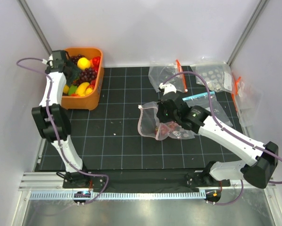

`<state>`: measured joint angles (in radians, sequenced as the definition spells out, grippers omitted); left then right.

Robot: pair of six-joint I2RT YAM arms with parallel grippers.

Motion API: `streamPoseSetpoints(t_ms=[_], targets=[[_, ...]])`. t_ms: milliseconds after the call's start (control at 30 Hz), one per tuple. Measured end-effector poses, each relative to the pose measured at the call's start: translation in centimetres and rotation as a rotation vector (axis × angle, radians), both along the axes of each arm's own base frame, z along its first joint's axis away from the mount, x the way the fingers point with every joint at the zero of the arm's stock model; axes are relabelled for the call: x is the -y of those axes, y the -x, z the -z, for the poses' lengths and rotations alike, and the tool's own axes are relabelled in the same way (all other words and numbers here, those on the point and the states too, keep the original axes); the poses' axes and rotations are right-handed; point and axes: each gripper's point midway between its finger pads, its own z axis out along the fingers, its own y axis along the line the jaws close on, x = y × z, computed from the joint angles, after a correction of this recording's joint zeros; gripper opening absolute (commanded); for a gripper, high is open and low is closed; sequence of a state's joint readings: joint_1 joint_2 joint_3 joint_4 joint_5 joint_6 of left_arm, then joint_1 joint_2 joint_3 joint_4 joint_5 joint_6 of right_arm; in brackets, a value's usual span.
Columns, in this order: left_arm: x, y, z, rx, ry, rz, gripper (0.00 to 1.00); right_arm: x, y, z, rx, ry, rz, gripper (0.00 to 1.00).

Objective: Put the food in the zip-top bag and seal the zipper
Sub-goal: Pick up the fake fruit from the bin, then place the fake fruit in the zipper food storage bag.

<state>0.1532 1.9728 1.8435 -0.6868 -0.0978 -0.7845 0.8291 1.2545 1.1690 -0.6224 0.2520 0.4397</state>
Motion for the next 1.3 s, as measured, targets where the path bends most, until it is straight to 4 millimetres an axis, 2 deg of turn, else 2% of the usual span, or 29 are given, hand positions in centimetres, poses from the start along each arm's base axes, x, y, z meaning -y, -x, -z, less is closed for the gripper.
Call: streamPoseSetpoints(t_ms=[100, 167, 233, 300, 467, 567, 667, 733, 867, 1100, 1200, 1300], targets=[[1.9, 0.7, -4.3, 0.123, 0.026, 0.017, 0.28, 0.0, 0.0, 0.0, -0.001, 0.000, 0.001, 0.01], [4.0, 1.0, -7.2, 0.212, 0.057, 0.046, 0.27, 0.0, 0.0, -0.1, -0.002, -0.002, 0.002, 0.01], [5.6, 1.6, -8.6, 0.268, 0.086, 0.071, 0.27, 0.0, 0.0, -0.1, -0.003, -0.002, 0.003, 0.01], [7.4, 2.7, -9.1, 0.300, 0.119, 0.099, 0.27, 0.0, 0.0, -0.1, -0.004, -0.001, 0.003, 0.01], [11.8, 6.4, -8.6, 0.317, 0.173, 0.177, 0.27, 0.1, 0.0, -0.4, -0.011, 0.010, 0.006, 0.01], [17.1, 9.7, -9.6, 0.359, 0.196, 0.304, 0.27, 0.0, -0.2, -0.6, -0.011, 0.015, 0.010, 0.01], [22.8, 14.3, -10.8, 0.422, 0.236, 0.461, 0.27, -0.1, -0.3, -0.7, -0.015, 0.020, 0.015, 0.01], [25.6, 17.3, -11.5, 0.464, 0.261, 0.549, 0.27, 0.0, -0.3, -0.9, -0.015, 0.021, 0.017, 0.01], [30.0, 21.9, -11.7, 0.502, 0.301, 0.679, 0.27, 0.2, -0.3, -1.1, -0.018, 0.025, 0.028, 0.01], [37.2, 28.5, -9.5, 0.448, 0.321, 0.908, 0.27, 1.0, -0.2, -1.3, -0.022, 0.033, 0.066, 0.01], [39.0, 30.0, -8.6, 0.428, 0.320, 0.970, 0.27, 1.3, -0.1, -1.8, -0.012, 0.022, 0.082, 0.01], [39.7, 30.1, -6.9, 0.393, 0.305, 0.983, 0.28, 2.0, 0.2, -2.6, 0.001, 0.007, 0.100, 0.01]])
